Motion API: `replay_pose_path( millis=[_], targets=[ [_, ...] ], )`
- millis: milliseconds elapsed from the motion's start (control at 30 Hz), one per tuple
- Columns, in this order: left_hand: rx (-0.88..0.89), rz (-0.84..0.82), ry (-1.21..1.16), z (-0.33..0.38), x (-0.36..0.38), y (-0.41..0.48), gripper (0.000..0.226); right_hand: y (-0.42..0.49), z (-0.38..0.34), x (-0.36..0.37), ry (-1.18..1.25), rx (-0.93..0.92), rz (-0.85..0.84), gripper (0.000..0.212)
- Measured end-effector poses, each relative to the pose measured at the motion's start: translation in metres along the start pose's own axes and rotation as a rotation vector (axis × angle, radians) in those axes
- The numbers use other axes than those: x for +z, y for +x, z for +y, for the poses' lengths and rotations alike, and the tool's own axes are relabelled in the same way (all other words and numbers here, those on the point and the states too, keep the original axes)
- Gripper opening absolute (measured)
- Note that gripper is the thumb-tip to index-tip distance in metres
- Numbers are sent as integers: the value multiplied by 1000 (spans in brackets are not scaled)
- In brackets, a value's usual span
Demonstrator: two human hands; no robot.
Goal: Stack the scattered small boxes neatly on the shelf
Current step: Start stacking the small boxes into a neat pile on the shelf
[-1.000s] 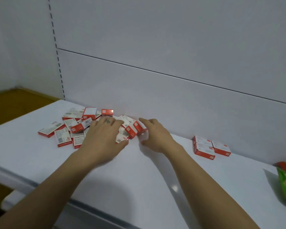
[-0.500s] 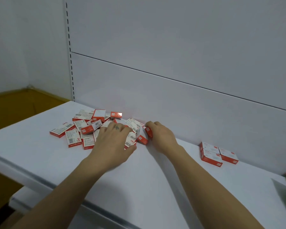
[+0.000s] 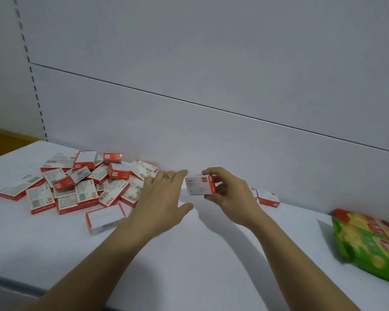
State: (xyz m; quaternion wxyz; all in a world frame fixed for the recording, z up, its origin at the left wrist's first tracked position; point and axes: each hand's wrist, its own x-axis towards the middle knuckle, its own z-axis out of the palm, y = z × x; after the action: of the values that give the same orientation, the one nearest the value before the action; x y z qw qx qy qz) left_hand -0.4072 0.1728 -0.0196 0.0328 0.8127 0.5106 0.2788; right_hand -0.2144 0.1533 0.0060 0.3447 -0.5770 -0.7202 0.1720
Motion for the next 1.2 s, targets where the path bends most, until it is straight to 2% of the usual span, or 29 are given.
replay_pose_path(
  millis=[133,267,367,667,733,867,933,1067,1200],
  targets=[
    [70,4,-93,32,12,14,81,-22,16,-37,199,75,16,53],
    [153,-12,-212,66,25,25,73,-40,39,-68,431,141,56,56],
    [213,-1,-279,89,36,31,65,-50,55,-85,488,157,75,58],
    [173,-61,-452,129,59,50,49,-66,86,-113,655,193,126,58],
    [146,-79,-467,133,64,52,49,-66,91,-114,594,221,135,59],
    [135,-93,-458,138,69,54,51,-63,98,-112,200,210,228,57],
    [128,-90,-459,138,72,55,52,-61,101,-110,85,166,257,55],
    [102,-86,-409,141,80,56,55,-54,106,-112,-87,116,218,50],
    [91,-45,-269,140,89,56,56,-50,123,-117,-216,201,171,49]
  ],
)
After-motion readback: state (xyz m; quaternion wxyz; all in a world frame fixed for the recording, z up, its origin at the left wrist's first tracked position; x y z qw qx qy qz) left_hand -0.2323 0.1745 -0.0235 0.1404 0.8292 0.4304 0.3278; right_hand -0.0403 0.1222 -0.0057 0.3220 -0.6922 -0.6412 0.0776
